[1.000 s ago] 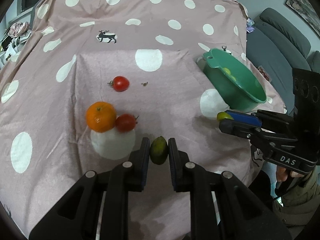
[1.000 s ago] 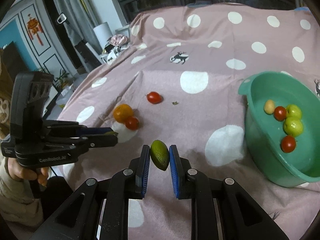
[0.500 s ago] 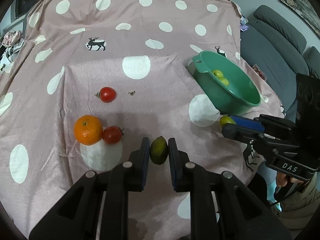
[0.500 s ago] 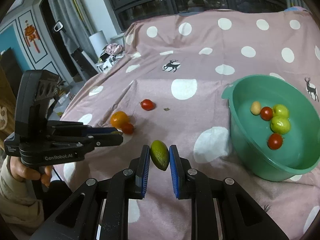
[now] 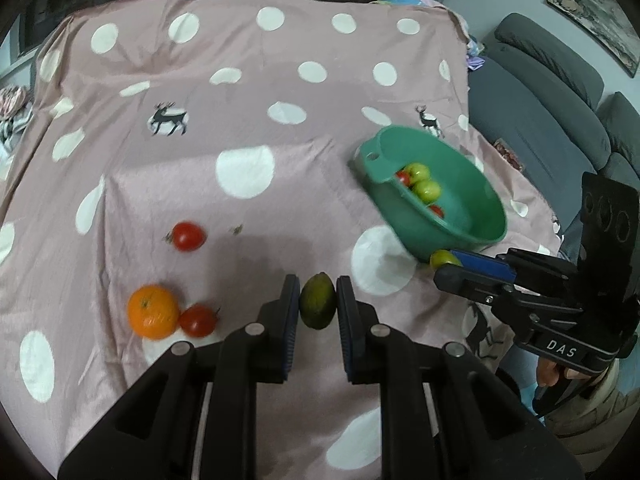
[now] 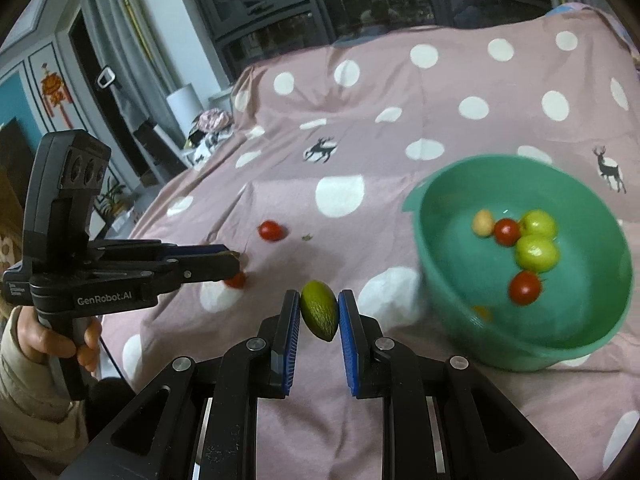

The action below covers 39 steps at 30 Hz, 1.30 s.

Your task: Organize fruits

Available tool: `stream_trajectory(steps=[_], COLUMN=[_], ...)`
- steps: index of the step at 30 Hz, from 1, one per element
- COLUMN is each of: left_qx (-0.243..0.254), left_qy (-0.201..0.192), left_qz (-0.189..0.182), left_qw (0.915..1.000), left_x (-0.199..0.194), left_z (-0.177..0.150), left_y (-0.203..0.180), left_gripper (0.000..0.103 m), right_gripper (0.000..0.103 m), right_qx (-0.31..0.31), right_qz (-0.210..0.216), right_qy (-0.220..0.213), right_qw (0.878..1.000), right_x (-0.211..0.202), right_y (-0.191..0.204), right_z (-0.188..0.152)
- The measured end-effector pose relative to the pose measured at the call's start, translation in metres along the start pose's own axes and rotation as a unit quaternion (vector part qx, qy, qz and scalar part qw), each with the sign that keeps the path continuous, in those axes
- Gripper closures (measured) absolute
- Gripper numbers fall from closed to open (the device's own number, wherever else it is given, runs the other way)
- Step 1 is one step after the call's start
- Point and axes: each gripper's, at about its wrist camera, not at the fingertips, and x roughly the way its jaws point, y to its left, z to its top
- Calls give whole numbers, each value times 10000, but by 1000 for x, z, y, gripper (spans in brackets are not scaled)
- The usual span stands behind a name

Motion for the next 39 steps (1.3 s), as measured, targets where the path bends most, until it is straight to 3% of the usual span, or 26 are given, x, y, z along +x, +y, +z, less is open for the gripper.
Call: stream_trajectory(steps=[14,21,30,33,35,37,39], left_qx=[674,983,1036,990,937,846,724], left_qy=[-209,-1,344,376,331,241,159], left_qz=[-656,-895,-820,-768,-715,-635,-586], left_qw=[9953,9911,9906,9914,9925,9941,9955], left_x=[26,63,98,101,98,93,86], left_z=[58,74,74,73,73,75,75], left_y=[-63,-93,-102,-99,-95,-90,-82], left_gripper=[85,85,85,78,56,41,38], right_gripper=[82,82,81,81,79,77,76], right_qx=[540,739,891,1070,1163,1226,1292], right_qz=[-613,-830,-839,-807,-830,-864,-888], right_qy=[-683,-620,-433,-435,-435,-468,-539], right_qw=[9943,9919,9915,9900,9888,9876,9862], right_x=[-44,-43,-32,-32,-33,-36,-42], right_y=[-63,-88,-103,-111,-115,-117,-120], right_z=[13,8,1,0,-2,-3,-5])
